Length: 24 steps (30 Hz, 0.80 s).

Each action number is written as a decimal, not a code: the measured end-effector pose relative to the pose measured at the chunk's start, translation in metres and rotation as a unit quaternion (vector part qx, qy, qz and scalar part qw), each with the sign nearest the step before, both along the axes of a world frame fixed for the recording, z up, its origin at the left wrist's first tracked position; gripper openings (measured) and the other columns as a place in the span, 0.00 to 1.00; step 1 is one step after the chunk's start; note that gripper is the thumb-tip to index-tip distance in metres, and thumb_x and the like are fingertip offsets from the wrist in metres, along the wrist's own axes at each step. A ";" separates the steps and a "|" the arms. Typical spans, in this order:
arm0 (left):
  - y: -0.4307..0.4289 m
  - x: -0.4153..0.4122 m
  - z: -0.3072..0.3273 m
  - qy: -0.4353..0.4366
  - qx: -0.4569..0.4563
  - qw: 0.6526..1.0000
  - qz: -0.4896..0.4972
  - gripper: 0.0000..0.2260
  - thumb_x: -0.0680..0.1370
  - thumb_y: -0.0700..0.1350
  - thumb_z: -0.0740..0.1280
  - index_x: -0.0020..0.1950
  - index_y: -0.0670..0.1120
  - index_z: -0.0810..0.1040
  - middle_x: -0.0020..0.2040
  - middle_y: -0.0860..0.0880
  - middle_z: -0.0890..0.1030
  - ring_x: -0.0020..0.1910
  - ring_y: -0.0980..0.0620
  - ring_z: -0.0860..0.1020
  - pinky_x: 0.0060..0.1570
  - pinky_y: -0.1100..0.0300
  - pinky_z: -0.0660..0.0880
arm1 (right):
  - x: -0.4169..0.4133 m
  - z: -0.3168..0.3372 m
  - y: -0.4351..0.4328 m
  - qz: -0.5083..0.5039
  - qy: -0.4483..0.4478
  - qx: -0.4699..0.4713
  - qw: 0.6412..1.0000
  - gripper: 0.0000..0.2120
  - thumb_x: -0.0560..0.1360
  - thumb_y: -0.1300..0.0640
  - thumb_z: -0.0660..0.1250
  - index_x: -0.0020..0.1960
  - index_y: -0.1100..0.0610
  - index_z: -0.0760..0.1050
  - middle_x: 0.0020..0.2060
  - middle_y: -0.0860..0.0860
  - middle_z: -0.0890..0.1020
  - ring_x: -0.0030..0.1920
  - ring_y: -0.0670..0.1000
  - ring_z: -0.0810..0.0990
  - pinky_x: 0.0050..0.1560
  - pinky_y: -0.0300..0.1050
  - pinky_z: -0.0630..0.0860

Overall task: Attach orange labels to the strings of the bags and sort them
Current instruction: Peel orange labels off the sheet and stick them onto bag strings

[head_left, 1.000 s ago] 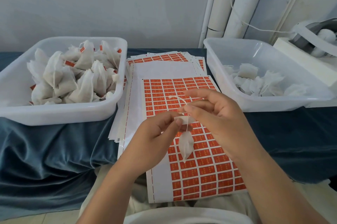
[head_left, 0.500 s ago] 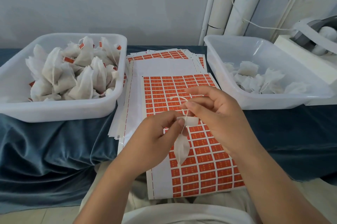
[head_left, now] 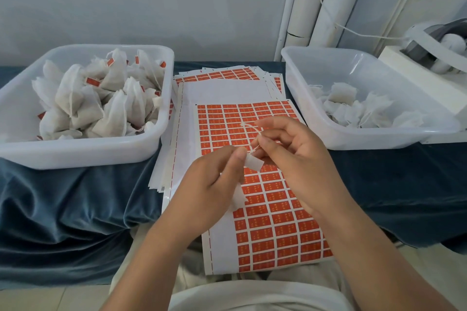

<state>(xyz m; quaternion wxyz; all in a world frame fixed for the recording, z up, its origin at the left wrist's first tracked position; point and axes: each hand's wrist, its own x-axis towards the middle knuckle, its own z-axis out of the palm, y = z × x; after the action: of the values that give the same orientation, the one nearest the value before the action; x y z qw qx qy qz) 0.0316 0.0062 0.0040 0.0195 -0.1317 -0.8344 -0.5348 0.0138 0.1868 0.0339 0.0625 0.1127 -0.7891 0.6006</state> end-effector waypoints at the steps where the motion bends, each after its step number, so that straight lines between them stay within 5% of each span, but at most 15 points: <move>1: -0.001 -0.001 -0.001 -0.027 0.030 0.999 0.004 0.29 0.81 0.72 0.51 0.49 0.53 0.83 0.45 0.55 0.85 0.48 0.53 0.84 0.50 0.53 0.83 | 0.000 0.000 0.000 -0.001 -0.003 -0.007 1.000 0.12 0.83 0.53 0.69 0.59 0.36 0.78 0.48 0.37 0.86 0.48 0.41 0.87 0.47 0.31 0.82; 5: -0.004 -0.011 -0.002 -0.192 0.144 0.968 0.071 0.17 0.83 0.66 0.59 0.47 0.64 0.85 0.47 0.59 0.88 0.48 0.58 0.87 0.57 0.51 0.81 | 0.000 0.000 0.000 0.000 -0.002 -0.023 1.000 0.14 0.83 0.54 0.69 0.57 0.33 0.78 0.48 0.37 0.86 0.48 0.41 0.87 0.45 0.29 0.80; 7: -0.006 -0.014 -0.005 -0.272 0.225 0.934 0.060 0.11 0.84 0.59 0.63 0.55 0.60 0.84 0.53 0.53 0.89 0.53 0.49 0.88 0.64 0.41 0.79 | 0.000 0.000 -0.001 0.005 0.004 -0.022 1.000 0.15 0.83 0.54 0.69 0.57 0.31 0.77 0.48 0.38 0.86 0.49 0.42 0.87 0.46 0.30 0.80; 10: -0.011 -0.016 -0.009 -0.314 0.310 0.897 -0.013 0.14 0.85 0.55 0.64 0.68 0.52 0.78 0.61 0.45 0.86 0.60 0.41 0.86 0.66 0.39 0.79 | 0.002 -0.001 -0.003 0.018 0.014 -0.021 1.000 0.14 0.83 0.55 0.68 0.58 0.33 0.78 0.49 0.39 0.86 0.49 0.44 0.87 0.48 0.31 0.80; 13: -0.014 -0.016 -0.010 -0.345 0.372 0.859 -0.077 0.16 0.81 0.53 0.70 0.68 0.50 0.81 0.64 0.41 0.85 0.62 0.39 0.84 0.60 0.42 0.82 | 0.003 -0.003 -0.004 0.025 0.023 -0.022 0.999 0.14 0.83 0.55 0.68 0.59 0.35 0.78 0.50 0.40 0.86 0.49 0.45 0.88 0.49 0.32 0.81; 17: -0.016 -0.018 -0.015 -0.367 0.421 0.816 -0.150 0.15 0.78 0.49 0.76 0.64 0.47 0.84 0.49 0.42 0.84 0.49 0.44 0.84 0.60 0.43 0.80 | 0.003 -0.004 -0.005 0.028 0.021 -0.037 0.999 0.14 0.83 0.55 0.68 0.58 0.34 0.78 0.50 0.40 0.87 0.50 0.45 0.88 0.49 0.31 0.81; 24: -0.014 -0.021 -0.022 -0.388 0.438 0.785 -0.207 0.11 0.76 0.53 0.79 0.51 0.47 0.85 0.39 0.50 0.81 0.40 0.53 0.80 0.55 0.53 0.80 | 0.003 -0.005 -0.007 0.035 0.015 -0.054 0.998 0.14 0.82 0.55 0.68 0.59 0.36 0.79 0.51 0.42 0.87 0.50 0.47 0.88 0.48 0.33 0.82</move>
<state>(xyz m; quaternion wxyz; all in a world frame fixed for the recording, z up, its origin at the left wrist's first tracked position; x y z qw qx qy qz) 0.0104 -0.0076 -0.0185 -0.3612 -0.0602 -0.4010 -0.8397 0.0166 0.1801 0.0290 0.0595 0.1460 -0.7503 0.6421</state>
